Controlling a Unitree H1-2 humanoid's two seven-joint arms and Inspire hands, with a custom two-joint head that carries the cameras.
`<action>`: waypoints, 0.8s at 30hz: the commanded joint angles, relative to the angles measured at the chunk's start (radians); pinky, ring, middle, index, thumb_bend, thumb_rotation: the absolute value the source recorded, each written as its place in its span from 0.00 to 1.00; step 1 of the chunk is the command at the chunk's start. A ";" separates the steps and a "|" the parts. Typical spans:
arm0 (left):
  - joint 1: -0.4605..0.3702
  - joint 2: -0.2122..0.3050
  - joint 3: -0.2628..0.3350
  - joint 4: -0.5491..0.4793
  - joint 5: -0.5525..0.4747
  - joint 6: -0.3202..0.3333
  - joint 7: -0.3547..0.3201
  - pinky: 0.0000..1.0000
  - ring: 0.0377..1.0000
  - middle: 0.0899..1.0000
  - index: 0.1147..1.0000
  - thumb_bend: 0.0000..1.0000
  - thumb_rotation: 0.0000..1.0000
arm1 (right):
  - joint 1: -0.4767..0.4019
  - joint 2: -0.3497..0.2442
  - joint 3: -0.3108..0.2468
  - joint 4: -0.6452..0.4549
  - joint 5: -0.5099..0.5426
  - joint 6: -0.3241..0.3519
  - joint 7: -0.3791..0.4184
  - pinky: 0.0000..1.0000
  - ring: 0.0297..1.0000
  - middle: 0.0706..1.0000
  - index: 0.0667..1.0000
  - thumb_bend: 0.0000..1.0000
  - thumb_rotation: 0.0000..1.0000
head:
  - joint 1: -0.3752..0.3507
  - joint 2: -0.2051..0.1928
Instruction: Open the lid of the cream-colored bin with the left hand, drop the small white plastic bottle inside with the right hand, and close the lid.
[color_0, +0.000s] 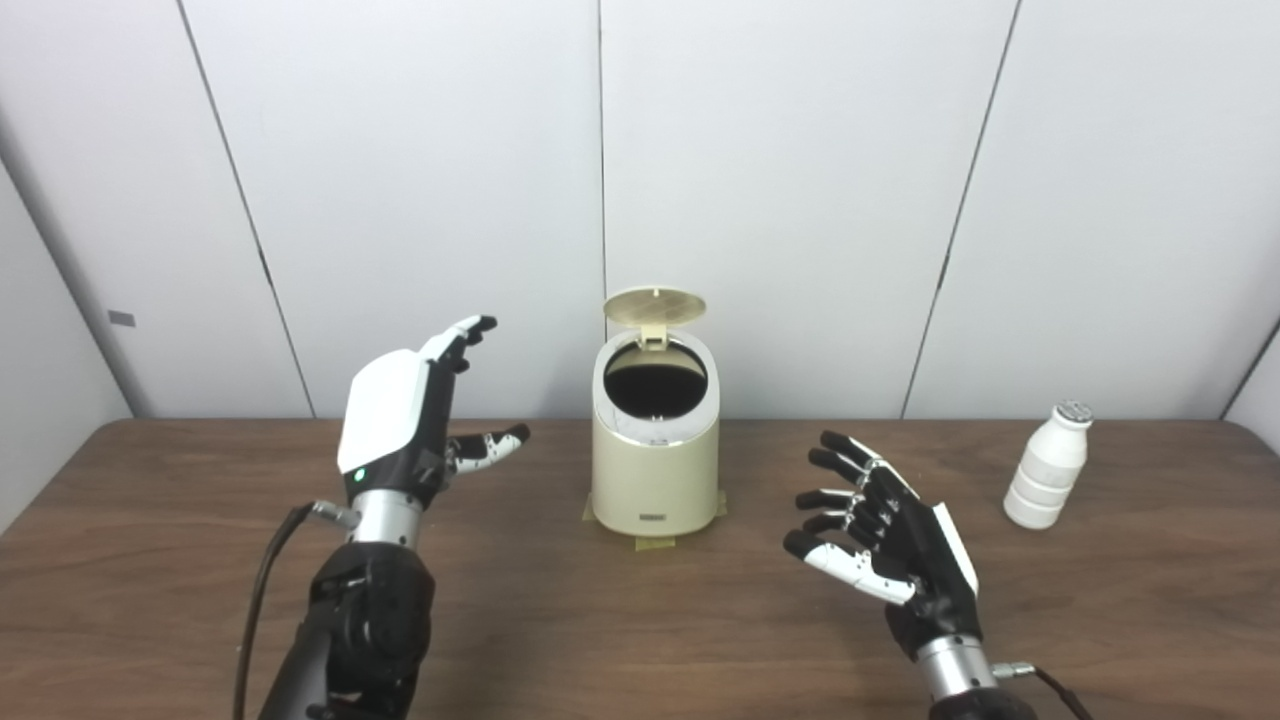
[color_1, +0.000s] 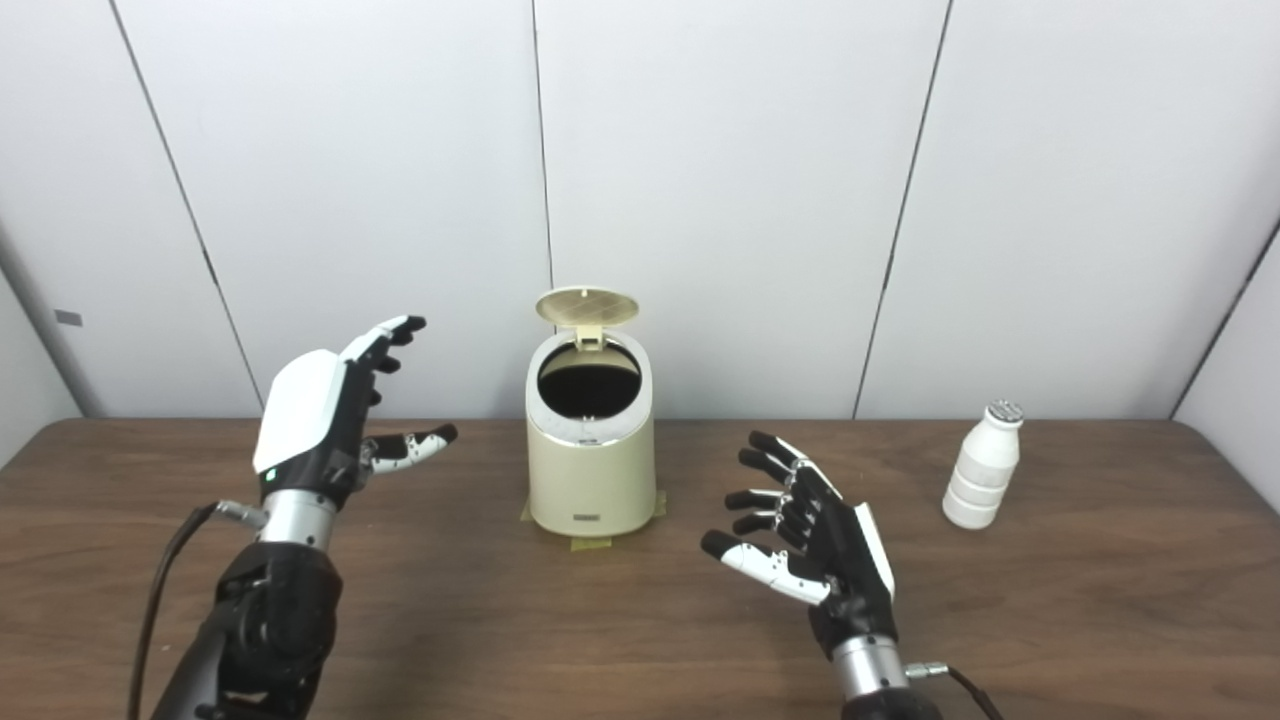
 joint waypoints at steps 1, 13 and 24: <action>-0.001 -0.028 0.046 -0.056 -0.136 -0.044 -0.010 0.69 0.76 0.79 0.82 0.66 0.08 | -0.038 -0.007 -0.004 -0.030 0.008 -0.043 0.008 0.50 0.60 0.78 0.79 0.82 0.23 | -0.001 0.001; 0.170 -0.064 0.153 -0.057 -0.526 -0.088 -0.127 0.59 0.72 0.79 0.84 0.65 0.28 | -0.107 -0.105 -0.057 -0.046 0.013 -0.050 0.018 0.63 0.62 0.79 0.80 0.83 0.20 | -0.123 -0.033; 0.171 -0.024 0.166 -0.004 -0.577 -0.131 -0.147 0.63 0.75 0.80 0.85 0.59 0.20 | -0.303 -0.422 -0.121 -0.156 -0.225 0.072 -0.003 0.55 0.63 0.73 0.77 0.80 0.10 | -0.280 -0.100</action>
